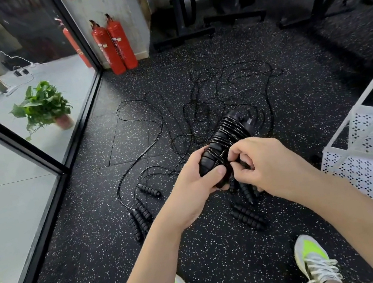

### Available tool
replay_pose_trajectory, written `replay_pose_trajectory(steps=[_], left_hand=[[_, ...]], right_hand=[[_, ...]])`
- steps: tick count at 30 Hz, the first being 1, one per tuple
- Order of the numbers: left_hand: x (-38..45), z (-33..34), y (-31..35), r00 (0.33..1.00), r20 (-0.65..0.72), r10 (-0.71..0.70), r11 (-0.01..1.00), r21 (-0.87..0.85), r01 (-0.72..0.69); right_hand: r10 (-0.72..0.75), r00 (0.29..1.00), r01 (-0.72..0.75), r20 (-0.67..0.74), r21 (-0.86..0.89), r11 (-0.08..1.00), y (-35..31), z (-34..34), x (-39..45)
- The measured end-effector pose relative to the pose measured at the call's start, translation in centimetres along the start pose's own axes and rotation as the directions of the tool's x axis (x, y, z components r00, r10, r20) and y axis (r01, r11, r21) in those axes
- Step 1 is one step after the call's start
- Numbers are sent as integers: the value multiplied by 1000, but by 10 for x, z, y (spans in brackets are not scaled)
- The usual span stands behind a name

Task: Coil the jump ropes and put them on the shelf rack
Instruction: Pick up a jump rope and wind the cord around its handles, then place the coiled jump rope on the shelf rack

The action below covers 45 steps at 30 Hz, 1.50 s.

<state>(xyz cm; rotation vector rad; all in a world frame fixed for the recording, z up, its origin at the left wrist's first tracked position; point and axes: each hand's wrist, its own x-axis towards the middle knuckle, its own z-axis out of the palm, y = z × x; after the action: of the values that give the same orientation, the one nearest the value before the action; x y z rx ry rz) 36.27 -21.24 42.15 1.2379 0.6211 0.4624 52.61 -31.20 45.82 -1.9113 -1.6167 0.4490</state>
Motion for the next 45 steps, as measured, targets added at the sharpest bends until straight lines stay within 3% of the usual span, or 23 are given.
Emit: replay_pose_trajectory(steps=[7,14,18,24,28,32,36,39,45], left_hand=[[-1,2,4,999,-26,43,987,-152,-47],[2,12,5,990,-74,119,964,-230,-133],[3,12,4,988,-94,120,956,-257,-140],[5,14,0,993,-89,83,959,-264,-103],[7,25,2,993,-77,85,959,-266,-103],[6,44,8,994,-64,92,961,-256,-105],[5,81,31,994,-58,93,981,-167,-102],[6,117,57,989,-59,136,990,33,-134],[5,210,122,961,64,269,898,345,-274]], right_hand=[[71,988,-39,-134,225,973,-3,10,-3],[208,916,-66,-343,383,921,-4,17,-2],[262,905,-68,-335,494,867,-2,15,1],[226,956,-26,-186,715,699,1,11,3],[284,926,21,-248,787,617,1,7,2],[313,891,52,-328,759,648,0,-2,-8],[363,846,33,-390,718,695,-3,-30,-24],[370,799,52,-474,668,743,-5,-71,-39],[378,685,51,-622,559,828,-3,-177,-82]])
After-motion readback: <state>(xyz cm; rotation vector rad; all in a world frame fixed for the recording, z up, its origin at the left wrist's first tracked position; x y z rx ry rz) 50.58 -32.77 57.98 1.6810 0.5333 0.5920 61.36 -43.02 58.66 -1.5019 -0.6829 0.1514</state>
